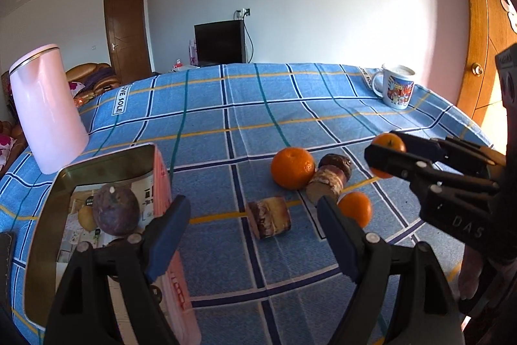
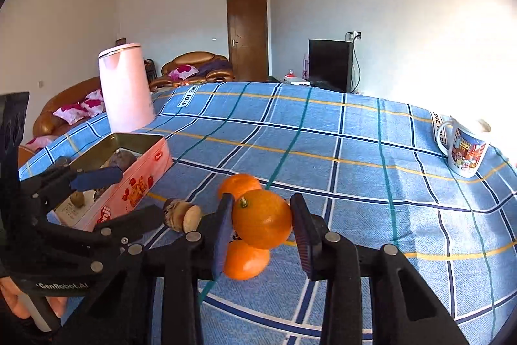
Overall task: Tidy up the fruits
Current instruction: 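Grasp a small brown jar with the left tool while the right tool grasps an orange, then lift the jar with the left tool while the right tool lifts the orange toward the tin, then lower the brown jar over the tin with the left tool while the right tool brings the orange over it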
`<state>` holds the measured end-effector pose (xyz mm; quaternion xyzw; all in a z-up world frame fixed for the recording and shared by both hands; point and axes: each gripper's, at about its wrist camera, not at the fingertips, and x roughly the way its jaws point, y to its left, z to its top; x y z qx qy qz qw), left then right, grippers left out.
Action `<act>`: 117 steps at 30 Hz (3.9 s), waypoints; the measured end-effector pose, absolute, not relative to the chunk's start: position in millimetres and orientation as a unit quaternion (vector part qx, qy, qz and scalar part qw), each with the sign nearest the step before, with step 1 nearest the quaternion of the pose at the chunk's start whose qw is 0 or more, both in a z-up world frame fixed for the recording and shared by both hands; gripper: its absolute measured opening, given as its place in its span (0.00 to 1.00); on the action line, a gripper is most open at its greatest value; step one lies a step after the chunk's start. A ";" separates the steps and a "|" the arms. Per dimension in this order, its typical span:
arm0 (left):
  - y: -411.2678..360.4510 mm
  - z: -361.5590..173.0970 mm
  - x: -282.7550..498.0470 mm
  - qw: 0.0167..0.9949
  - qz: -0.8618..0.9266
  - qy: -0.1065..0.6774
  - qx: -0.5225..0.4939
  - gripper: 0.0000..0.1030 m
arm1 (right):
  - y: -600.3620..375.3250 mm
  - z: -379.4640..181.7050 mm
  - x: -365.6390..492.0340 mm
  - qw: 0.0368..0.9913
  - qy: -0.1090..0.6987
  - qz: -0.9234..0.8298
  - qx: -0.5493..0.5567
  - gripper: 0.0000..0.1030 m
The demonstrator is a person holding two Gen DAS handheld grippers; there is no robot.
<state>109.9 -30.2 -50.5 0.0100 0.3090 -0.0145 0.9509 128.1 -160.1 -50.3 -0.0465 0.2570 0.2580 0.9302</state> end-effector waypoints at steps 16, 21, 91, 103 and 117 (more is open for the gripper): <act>-44.6 -80.3 161.5 0.905 -0.024 0.424 0.020 0.36 | -174.2 -45.3 130.1 0.931 0.243 0.271 -0.019 0.37; -45.8 -72.5 153.3 0.917 -0.031 0.398 0.019 0.36 | -175.5 -44.8 128.6 0.932 0.238 0.273 -0.015 0.37; -30.9 -23.6 73.7 0.987 0.011 0.163 0.010 0.36 | -186.1 -29.2 82.3 0.953 0.112 0.282 -0.030 0.36; -18.1 -24.1 69.9 0.985 0.005 0.171 -0.002 0.36 | -167.9 -30.0 83.5 0.948 0.127 0.288 -0.043 0.37; 66.3 -20.0 60.2 0.976 0.063 0.201 -0.047 0.36 | -97.4 -22.2 80.5 0.916 0.149 0.368 -0.059 0.37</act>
